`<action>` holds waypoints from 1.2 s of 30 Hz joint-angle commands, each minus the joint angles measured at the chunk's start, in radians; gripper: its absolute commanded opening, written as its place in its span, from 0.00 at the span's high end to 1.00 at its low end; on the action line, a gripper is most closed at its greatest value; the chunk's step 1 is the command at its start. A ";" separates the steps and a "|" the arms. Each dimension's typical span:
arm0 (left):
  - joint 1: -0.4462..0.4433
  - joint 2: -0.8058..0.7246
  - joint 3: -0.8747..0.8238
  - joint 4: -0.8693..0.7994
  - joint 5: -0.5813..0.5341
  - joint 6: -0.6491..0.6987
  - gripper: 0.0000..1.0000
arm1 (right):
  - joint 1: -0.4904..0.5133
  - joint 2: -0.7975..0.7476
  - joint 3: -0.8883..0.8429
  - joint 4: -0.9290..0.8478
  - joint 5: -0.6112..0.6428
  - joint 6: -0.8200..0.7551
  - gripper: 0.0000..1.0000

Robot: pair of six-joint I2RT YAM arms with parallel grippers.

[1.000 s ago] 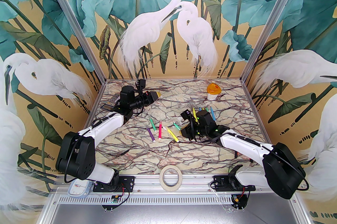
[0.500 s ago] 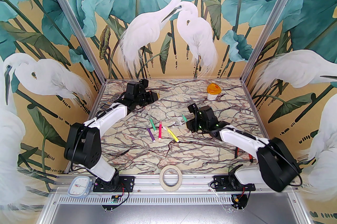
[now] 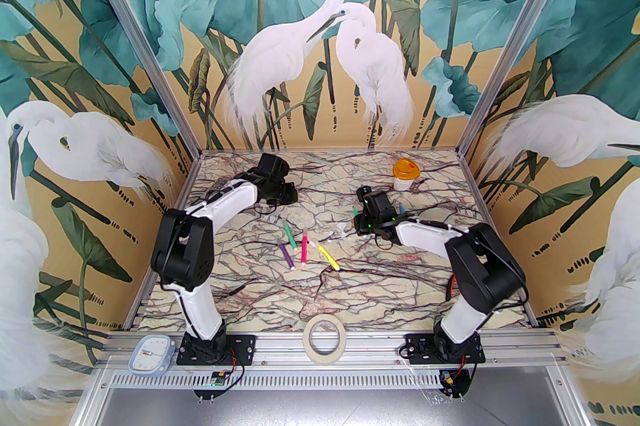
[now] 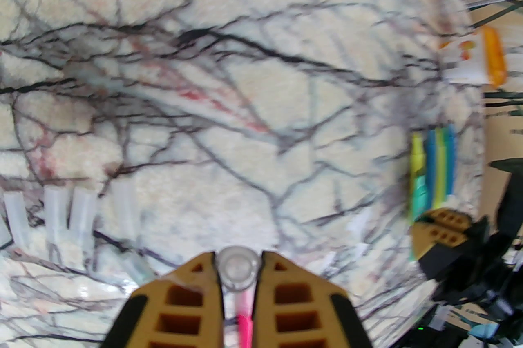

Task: Open the pen caps

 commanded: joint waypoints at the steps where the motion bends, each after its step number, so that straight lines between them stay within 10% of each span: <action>1: -0.006 0.037 0.039 -0.082 -0.060 0.046 1.00 | -0.003 0.023 0.037 -0.032 0.055 0.022 1.00; 36: -0.007 0.212 0.099 -0.082 0.008 0.072 0.78 | -0.001 0.070 0.073 -0.110 0.076 0.017 0.80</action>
